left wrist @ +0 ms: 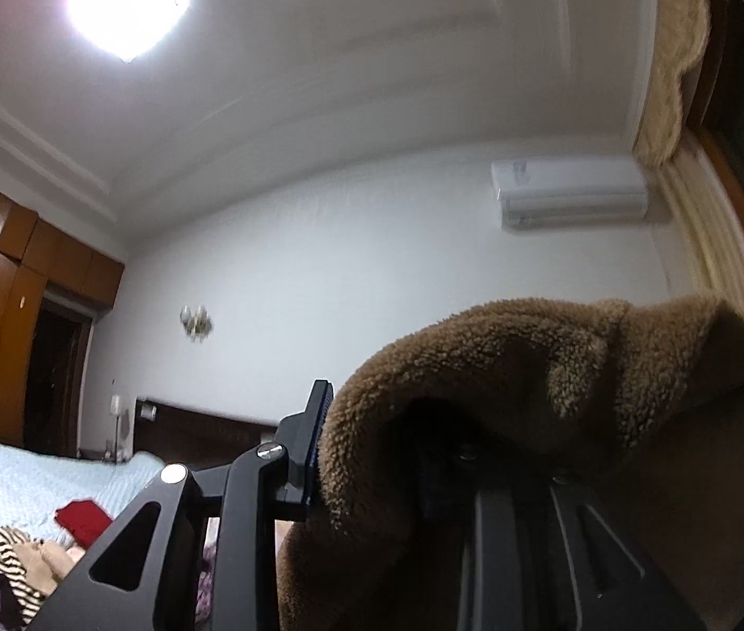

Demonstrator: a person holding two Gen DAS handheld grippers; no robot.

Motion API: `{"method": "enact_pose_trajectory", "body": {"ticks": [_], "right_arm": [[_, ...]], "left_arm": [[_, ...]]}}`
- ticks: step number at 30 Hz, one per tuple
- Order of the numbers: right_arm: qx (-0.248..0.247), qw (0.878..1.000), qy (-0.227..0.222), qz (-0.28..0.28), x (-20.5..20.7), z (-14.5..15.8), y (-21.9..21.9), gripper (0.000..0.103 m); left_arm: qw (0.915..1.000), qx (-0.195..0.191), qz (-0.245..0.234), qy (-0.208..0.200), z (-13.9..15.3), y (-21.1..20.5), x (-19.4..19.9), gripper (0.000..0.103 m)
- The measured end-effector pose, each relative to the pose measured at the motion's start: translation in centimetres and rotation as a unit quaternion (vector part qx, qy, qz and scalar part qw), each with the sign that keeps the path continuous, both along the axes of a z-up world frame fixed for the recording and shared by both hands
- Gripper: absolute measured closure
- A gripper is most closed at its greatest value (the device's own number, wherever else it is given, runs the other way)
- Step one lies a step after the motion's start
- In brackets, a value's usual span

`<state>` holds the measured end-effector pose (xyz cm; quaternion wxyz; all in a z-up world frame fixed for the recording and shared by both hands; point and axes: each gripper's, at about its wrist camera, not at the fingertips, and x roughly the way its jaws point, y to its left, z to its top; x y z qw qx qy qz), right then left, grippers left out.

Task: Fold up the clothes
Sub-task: 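Lower the held blanket with both grippers back toward the bed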

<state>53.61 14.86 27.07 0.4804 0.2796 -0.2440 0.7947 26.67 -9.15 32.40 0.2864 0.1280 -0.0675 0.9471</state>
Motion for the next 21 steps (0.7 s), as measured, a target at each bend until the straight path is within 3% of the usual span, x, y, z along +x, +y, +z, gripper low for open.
{"method": "enact_pose_trajectory", "body": {"ticks": [4,11,17,21], "right_arm": [[-0.051,0.997,-0.062,-0.003,-5.8,-2.8,4.1,0.09],[-0.137,0.978,-0.156,-0.013,-15.3,-8.2,11.5,0.09],[-0.201,0.954,-0.221,-0.027,-22.3,-13.3,17.7,0.09],[-0.247,0.933,-0.263,-0.019,-25.6,-16.1,21.6,0.09]], "left_arm": [[0.9969,-0.043,0.008,-0.065,-1.7,5.1,-5.7,0.071],[0.9811,-0.118,0.017,-0.152,-6.2,14.7,-15.6,0.071],[0.9613,-0.173,0.021,-0.213,-10.7,21.4,-23.3,0.071],[0.9433,-0.204,0.016,-0.261,-14.6,25.3,-27.8,0.071]]}}
